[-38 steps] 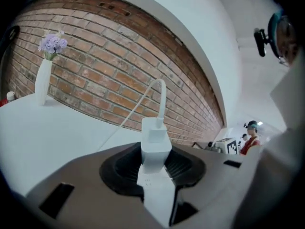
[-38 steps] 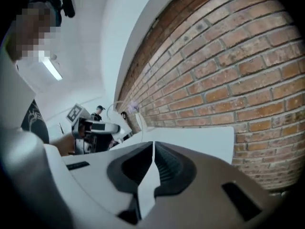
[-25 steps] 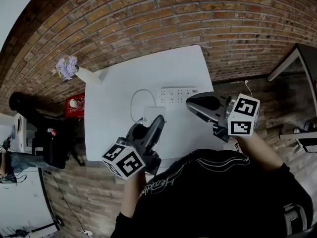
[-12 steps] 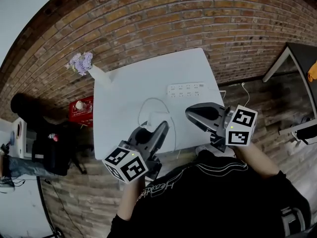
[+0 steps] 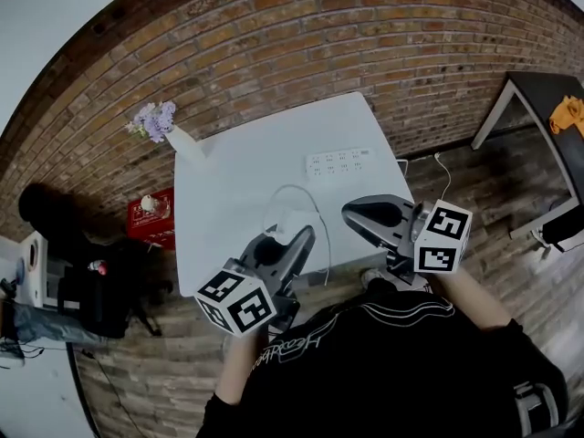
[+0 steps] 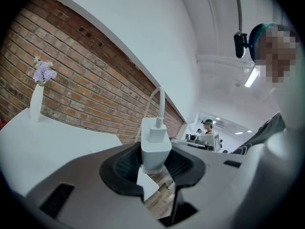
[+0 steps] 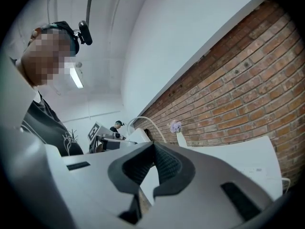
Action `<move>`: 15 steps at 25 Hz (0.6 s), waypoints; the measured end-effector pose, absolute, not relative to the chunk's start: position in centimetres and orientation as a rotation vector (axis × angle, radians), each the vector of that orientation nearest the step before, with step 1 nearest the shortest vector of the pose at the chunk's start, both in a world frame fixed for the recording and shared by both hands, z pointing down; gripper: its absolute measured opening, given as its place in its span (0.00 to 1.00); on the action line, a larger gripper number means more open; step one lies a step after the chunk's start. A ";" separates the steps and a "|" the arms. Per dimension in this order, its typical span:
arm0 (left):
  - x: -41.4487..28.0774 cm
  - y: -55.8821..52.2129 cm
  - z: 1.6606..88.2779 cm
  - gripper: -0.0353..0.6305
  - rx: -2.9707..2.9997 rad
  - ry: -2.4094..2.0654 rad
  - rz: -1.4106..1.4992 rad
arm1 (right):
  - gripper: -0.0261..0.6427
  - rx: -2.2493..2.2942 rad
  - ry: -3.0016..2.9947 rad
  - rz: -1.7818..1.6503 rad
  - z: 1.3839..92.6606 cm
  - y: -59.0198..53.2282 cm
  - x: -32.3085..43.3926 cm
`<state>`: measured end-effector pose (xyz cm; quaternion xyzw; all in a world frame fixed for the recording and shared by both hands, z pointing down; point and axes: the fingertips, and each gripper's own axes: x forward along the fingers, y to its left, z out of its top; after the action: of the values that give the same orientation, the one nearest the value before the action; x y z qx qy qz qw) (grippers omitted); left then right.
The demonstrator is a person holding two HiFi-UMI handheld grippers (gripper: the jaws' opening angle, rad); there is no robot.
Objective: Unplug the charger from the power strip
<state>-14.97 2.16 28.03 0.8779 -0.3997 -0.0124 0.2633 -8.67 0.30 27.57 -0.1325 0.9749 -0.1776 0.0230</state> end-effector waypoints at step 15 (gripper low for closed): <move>-15.1 1.4 29.9 0.26 2.341 -1.020 -0.053 | 0.03 -0.538 3.009 -0.611 30.2 -0.6 -7.5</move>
<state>-15.06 1.40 29.85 0.8774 -0.3822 -0.0198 0.2894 -7.50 -0.63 30.20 -0.1726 0.9652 -0.1960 0.0122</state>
